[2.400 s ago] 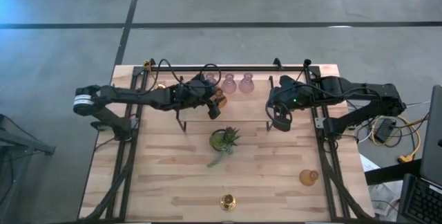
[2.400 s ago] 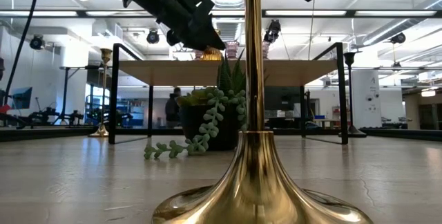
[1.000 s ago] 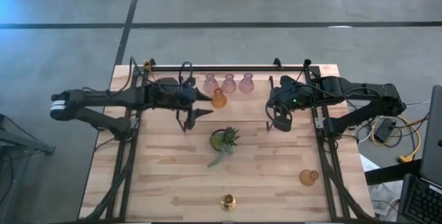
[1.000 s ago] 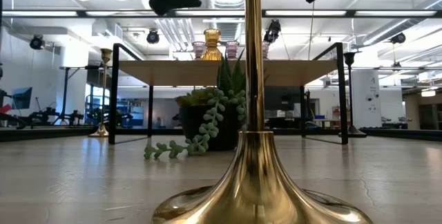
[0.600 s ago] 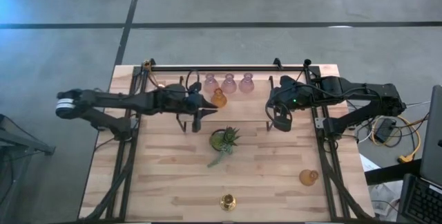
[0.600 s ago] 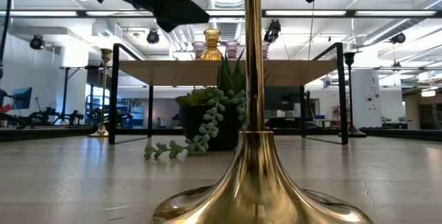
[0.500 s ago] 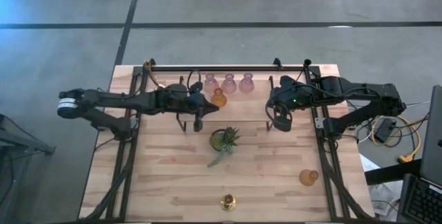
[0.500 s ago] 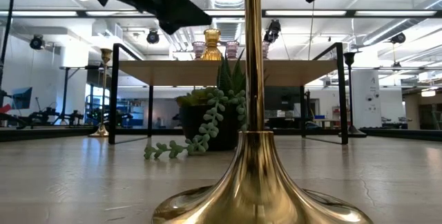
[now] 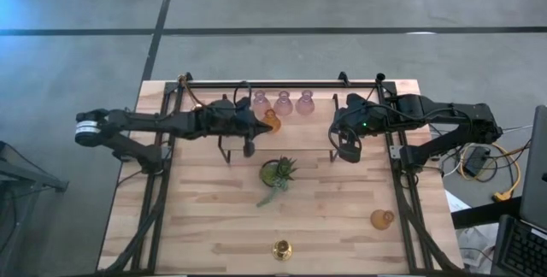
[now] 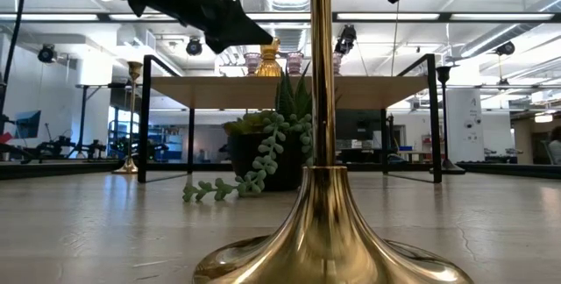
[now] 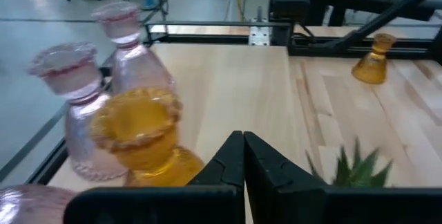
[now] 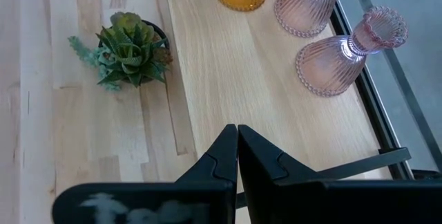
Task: Pick & Place candle stick holders
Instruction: Put the left yellow glass candle holder on the shelf
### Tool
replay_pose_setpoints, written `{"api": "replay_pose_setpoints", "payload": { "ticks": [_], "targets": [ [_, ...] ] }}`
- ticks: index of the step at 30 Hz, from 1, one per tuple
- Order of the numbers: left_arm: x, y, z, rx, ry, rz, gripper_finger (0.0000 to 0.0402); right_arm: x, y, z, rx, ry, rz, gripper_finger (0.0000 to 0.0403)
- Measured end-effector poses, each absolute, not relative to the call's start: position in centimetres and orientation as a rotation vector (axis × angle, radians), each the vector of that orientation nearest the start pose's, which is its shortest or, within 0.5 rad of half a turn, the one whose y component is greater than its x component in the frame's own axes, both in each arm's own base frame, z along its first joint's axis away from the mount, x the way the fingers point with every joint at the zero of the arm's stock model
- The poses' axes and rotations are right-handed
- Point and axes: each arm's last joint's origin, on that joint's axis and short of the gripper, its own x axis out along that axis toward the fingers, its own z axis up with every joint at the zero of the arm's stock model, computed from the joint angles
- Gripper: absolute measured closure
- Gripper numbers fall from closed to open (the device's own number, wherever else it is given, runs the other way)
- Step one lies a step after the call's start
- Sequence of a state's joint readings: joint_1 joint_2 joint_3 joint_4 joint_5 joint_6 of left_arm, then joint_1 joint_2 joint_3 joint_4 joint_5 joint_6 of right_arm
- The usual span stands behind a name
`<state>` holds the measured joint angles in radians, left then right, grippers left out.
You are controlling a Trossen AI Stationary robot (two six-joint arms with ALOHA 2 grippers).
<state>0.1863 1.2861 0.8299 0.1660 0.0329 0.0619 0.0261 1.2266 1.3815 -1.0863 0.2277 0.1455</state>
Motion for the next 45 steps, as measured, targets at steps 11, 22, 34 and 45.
{"api": "replay_pose_setpoints", "payload": {
  "ticks": [11,22,34,45],
  "targets": [
    [27.9,5.8,27.6,0.014,0.282,0.175,0.04,22.1,-0.1,37.2,0.01,0.905,-0.25,0.0394],
    [27.8,6.4,27.7,-0.005,0.275,0.199,0.0401,22.2,-0.1,37.3,0.006,0.894,-0.247,0.0394],
    [28.3,7.0,27.2,-0.01,0.268,0.216,0.0401,22.3,-0.1,37.3,0.003,0.888,-0.245,0.0394],
    [28.4,7.1,27.0,-0.024,0.278,0.222,0.0401,22.2,-0.1,37.3,0.001,0.895,-0.245,0.0394]
  ]
}}
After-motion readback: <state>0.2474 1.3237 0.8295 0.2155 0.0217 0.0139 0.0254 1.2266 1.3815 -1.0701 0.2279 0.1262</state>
